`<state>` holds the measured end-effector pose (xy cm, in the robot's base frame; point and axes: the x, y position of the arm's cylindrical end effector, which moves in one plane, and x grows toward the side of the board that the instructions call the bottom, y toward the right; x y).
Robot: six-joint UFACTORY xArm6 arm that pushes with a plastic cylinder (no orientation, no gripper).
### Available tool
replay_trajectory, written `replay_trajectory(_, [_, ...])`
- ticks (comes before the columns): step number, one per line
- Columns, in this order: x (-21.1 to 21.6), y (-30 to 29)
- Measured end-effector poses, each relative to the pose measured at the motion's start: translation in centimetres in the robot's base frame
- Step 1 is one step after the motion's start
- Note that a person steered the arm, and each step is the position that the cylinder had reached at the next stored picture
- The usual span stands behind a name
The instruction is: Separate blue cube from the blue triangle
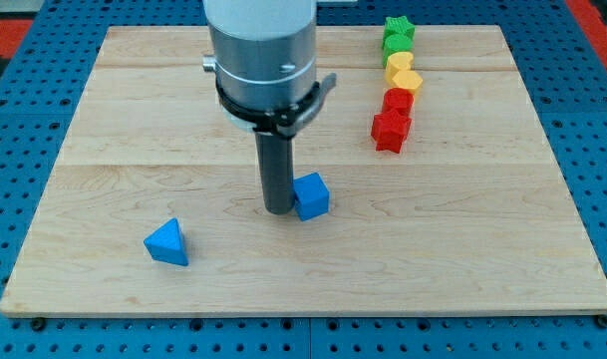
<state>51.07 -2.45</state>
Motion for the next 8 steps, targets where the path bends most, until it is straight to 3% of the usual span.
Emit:
replay_trajectory(3, [-1.1,1.2])
replay_trajectory(8, [-3.1,9.8])
